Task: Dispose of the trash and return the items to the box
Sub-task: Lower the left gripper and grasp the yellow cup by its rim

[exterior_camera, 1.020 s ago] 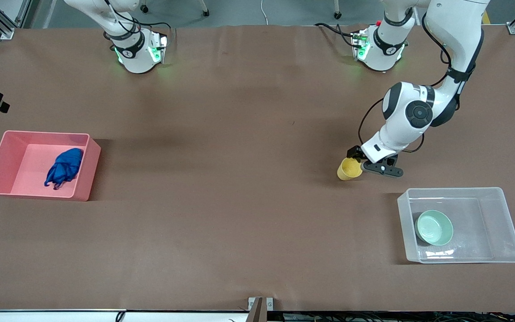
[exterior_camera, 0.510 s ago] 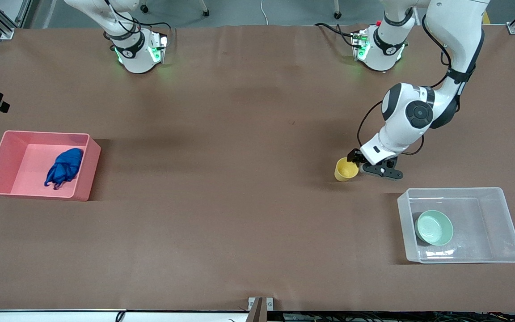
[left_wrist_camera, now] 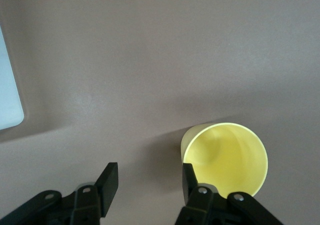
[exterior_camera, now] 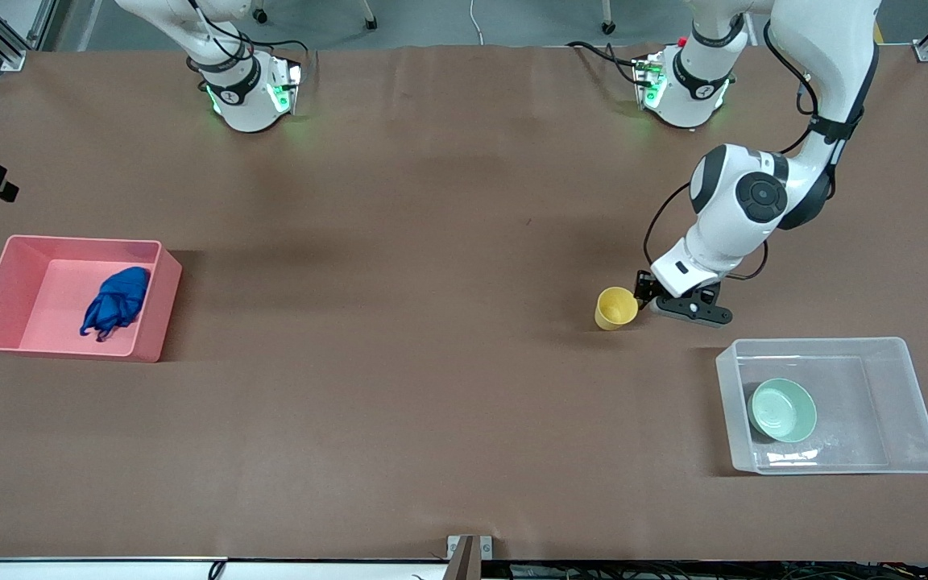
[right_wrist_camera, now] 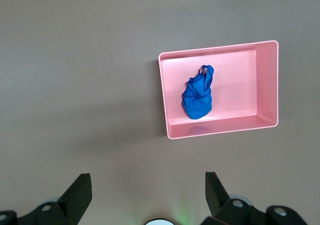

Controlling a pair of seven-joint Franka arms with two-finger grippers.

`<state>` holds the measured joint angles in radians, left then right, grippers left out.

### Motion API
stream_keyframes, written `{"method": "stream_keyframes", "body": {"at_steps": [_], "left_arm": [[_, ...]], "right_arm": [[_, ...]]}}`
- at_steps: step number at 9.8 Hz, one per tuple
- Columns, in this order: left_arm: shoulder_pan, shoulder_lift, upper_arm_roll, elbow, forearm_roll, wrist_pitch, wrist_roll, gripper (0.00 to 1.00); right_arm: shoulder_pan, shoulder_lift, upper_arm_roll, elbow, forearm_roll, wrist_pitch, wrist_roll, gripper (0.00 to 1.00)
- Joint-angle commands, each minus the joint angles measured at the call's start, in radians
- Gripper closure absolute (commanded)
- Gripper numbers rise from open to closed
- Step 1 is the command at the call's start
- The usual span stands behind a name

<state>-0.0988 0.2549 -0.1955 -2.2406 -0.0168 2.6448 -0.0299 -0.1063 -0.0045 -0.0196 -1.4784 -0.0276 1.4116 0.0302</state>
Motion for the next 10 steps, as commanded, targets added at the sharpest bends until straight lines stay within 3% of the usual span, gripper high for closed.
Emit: {"method": "stream_keyframes", "body": {"at_steps": [1, 4, 6, 7, 8, 10], "left_arm": [[-0.012, 0.041, -0.013, 0.009, 0.009, 0.001, -0.057, 0.40], [-0.018, 0.093, -0.051, 0.026, 0.011, 0.006, -0.102, 0.42], [-0.022, 0.136, -0.050, 0.032, 0.020, 0.026, -0.100, 0.60], [-0.019, 0.136, -0.050, 0.032, 0.035, 0.032, -0.100, 0.84], [-0.018, 0.136, -0.050, 0.032, 0.038, 0.032, -0.100, 0.99], [-0.013, 0.119, -0.047, 0.048, 0.038, 0.030, -0.102, 1.00]], "right_arm": [[0.000, -0.003, -0.002, -0.002, 0.006, -0.006, -0.006, 0.00], [-0.001, -0.003, -0.002, -0.002, 0.006, -0.008, -0.006, 0.00], [-0.001, -0.003, -0.002, -0.002, 0.006, -0.010, -0.006, 0.00], [-0.001, -0.003, -0.002, -0.002, 0.006, -0.010, -0.006, 0.00], [-0.001, -0.003, -0.002, -0.002, 0.006, -0.010, -0.006, 0.00], [-0.001, -0.003, -0.002, -0.002, 0.006, -0.011, -0.006, 0.00]]}}
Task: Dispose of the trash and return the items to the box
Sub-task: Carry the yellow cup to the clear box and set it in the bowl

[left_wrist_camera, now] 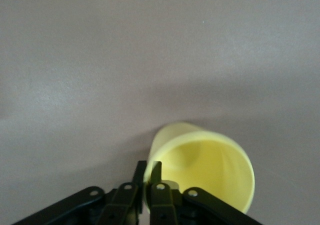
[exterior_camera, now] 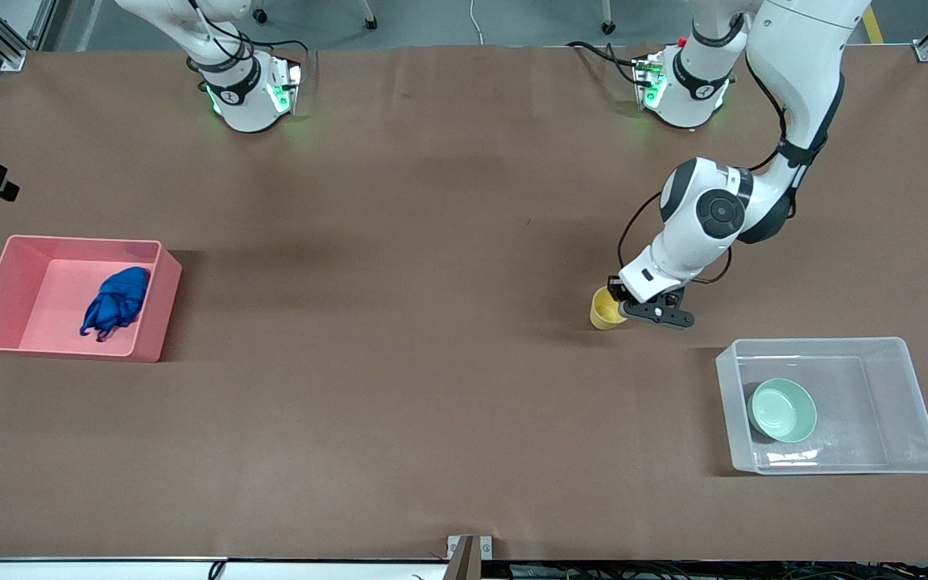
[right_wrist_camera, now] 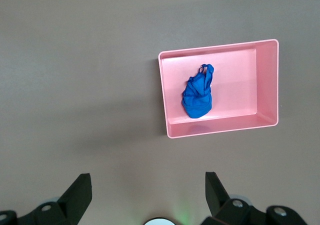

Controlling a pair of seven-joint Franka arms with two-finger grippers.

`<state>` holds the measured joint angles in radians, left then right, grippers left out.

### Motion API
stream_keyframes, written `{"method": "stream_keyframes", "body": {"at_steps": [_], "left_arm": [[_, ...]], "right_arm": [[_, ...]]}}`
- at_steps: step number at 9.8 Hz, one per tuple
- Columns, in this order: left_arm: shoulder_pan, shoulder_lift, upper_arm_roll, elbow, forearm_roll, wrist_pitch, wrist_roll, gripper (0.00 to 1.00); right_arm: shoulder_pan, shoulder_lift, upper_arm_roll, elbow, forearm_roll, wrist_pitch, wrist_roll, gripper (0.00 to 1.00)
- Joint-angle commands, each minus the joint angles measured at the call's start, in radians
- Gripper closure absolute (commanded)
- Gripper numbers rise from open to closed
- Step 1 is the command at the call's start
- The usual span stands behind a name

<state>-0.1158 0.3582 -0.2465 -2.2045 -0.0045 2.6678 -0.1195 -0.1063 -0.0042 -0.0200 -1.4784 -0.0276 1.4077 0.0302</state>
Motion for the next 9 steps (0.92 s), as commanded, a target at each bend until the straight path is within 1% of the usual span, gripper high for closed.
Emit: {"method": "stream_keyframes", "body": {"at_steps": [1, 2, 3, 4, 6, 7, 8, 9], "left_arm": [[0.002, 0.004, 0.012, 0.040, 0.024, 0.001, -0.009, 1.00], [0.004, -0.007, 0.022, 0.069, 0.023, -0.005, -0.009, 1.00], [0.002, -0.010, 0.051, 0.106, 0.023, -0.031, -0.003, 1.00], [-0.001, -0.007, 0.091, 0.177, 0.024, -0.113, 0.017, 1.00], [-0.005, 0.021, 0.171, 0.367, 0.020, -0.330, 0.101, 1.00], [-0.004, 0.071, 0.217, 0.494, 0.011, -0.430, 0.160, 1.00], [-0.004, 0.121, 0.267, 0.603, 0.008, -0.497, 0.214, 1.00], [-0.001, 0.172, 0.330, 0.697, -0.044, -0.537, 0.298, 1.00]], "right_arm": [[-0.001, -0.003, -0.002, -0.002, 0.006, -0.009, -0.006, 0.00], [-0.001, -0.003, -0.002, -0.002, 0.006, -0.007, -0.006, 0.00], [-0.001, -0.003, -0.002, -0.002, 0.006, -0.009, -0.006, 0.00], [-0.001, -0.003, -0.002, -0.002, 0.006, -0.007, -0.006, 0.00], [-0.001, -0.002, -0.002, -0.002, 0.006, -0.007, -0.006, 0.00], [-0.001, -0.003, -0.002, -0.002, 0.006, -0.007, -0.006, 0.00], [-0.001, -0.002, -0.002, -0.002, 0.006, -0.007, -0.006, 0.00], [-0.001, -0.002, -0.002, -0.002, 0.006, -0.009, -0.006, 0.00]]}}
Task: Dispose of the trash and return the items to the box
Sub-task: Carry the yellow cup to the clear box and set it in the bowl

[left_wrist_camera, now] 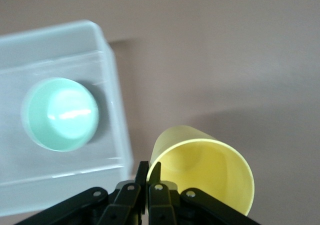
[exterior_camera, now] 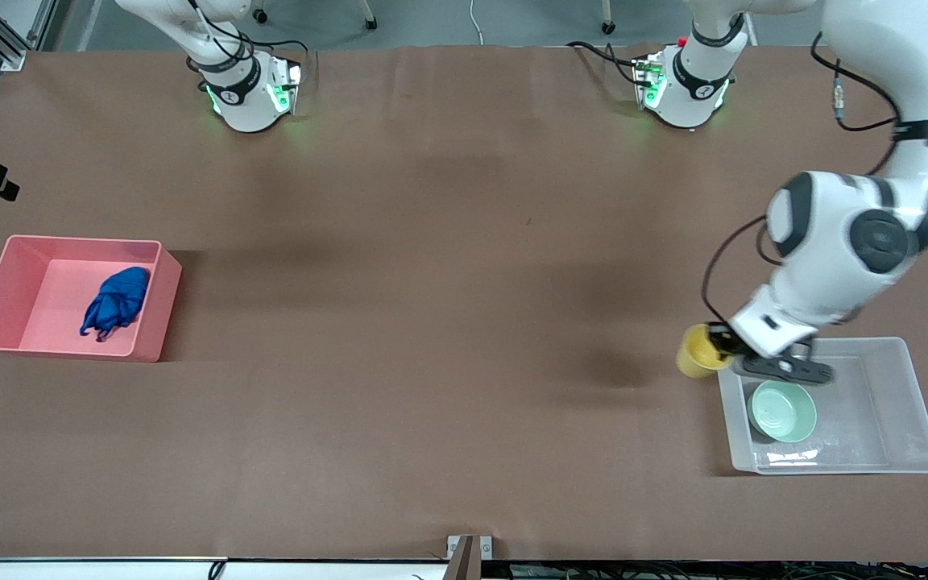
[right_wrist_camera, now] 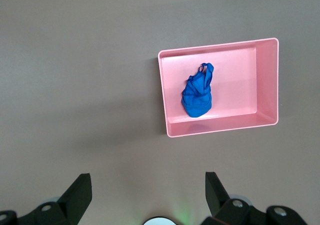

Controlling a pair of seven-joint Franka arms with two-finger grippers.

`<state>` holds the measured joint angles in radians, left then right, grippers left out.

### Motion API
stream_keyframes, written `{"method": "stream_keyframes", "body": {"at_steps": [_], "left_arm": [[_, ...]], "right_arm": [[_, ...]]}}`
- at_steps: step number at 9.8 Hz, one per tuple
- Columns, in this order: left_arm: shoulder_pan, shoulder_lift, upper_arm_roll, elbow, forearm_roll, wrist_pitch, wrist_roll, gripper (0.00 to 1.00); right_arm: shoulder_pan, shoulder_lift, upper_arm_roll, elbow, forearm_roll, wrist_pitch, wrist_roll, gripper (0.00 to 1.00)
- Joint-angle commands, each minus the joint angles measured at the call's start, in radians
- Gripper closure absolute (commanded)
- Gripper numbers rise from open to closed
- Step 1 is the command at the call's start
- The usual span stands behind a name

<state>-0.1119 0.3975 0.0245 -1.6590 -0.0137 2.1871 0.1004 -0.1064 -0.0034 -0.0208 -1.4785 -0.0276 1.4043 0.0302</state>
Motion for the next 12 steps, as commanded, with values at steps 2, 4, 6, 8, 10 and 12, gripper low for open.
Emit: {"method": "stream_keyframes", "body": {"at_steps": [2, 4, 6, 8, 10, 12], "left_arm": [[-0.008, 0.193, 0.231, 0.200, -0.263, -0.084, 0.320, 1.00], [-0.002, 0.265, 0.302, 0.229, -0.316, -0.078, 0.441, 1.00], [0.003, 0.316, 0.308, 0.229, -0.316, -0.051, 0.455, 1.00], [0.003, 0.359, 0.307, 0.228, -0.318, 0.011, 0.450, 1.00], [0.005, 0.380, 0.307, 0.228, -0.316, 0.019, 0.450, 0.96], [0.005, 0.368, 0.302, 0.228, -0.318, 0.019, 0.435, 0.33]], "right_arm": [[-0.001, -0.004, -0.001, -0.002, 0.006, -0.004, -0.006, 0.00], [-0.001, -0.003, -0.001, -0.002, 0.006, -0.004, -0.006, 0.00], [-0.001, -0.003, -0.001, -0.002, 0.006, -0.004, -0.006, 0.00], [-0.002, -0.003, -0.001, -0.002, 0.006, -0.004, -0.006, 0.00], [-0.002, -0.004, -0.001, -0.002, 0.006, -0.004, -0.006, 0.00], [-0.004, -0.003, -0.001, -0.002, 0.006, -0.004, -0.006, 0.00]]}}
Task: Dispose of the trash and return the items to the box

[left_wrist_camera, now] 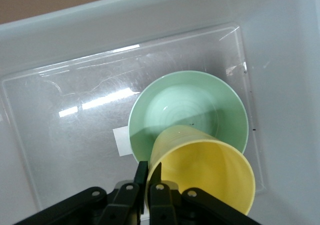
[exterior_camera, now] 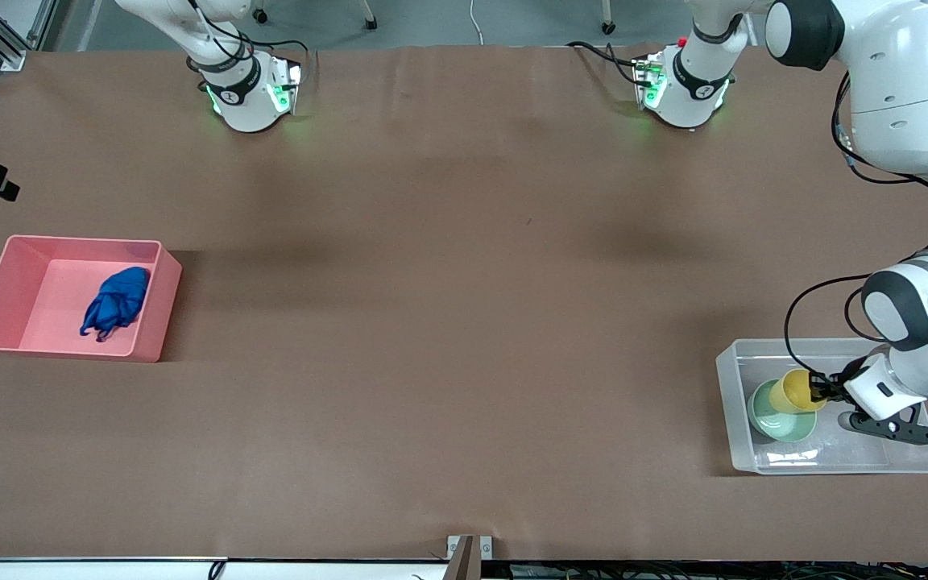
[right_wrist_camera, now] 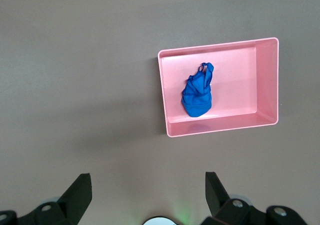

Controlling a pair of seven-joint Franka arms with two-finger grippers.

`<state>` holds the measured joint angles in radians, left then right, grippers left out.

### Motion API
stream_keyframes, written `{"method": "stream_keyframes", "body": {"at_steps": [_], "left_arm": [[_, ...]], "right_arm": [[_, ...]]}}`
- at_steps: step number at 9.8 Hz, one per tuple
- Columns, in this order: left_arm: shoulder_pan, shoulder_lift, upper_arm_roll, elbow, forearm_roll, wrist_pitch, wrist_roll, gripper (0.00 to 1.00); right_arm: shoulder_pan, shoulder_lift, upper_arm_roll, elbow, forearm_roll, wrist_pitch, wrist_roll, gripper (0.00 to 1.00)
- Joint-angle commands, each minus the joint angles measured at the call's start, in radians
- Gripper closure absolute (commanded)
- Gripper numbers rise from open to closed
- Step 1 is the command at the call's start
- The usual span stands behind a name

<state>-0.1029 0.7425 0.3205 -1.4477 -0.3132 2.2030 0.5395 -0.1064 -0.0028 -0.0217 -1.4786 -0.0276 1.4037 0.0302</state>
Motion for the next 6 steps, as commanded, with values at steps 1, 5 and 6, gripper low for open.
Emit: {"method": "stream_keyframes", "body": {"at_steps": [1, 5, 6], "left_arm": [[-0.001, 0.000, 0.005, 0.017, -0.015, 0.003, -0.003, 0.09], [0.011, -0.266, -0.024, -0.040, -0.003, -0.125, -0.041, 0.00], [0.028, -0.360, -0.049, -0.065, 0.044, -0.206, -0.070, 0.00]], "right_arm": [[-0.004, -0.003, 0.000, -0.002, 0.006, -0.003, -0.006, 0.00], [-0.004, -0.003, 0.000, -0.002, 0.006, 0.006, -0.007, 0.00], [-0.004, -0.003, 0.000, -0.003, 0.006, 0.009, -0.010, 0.00]]}}
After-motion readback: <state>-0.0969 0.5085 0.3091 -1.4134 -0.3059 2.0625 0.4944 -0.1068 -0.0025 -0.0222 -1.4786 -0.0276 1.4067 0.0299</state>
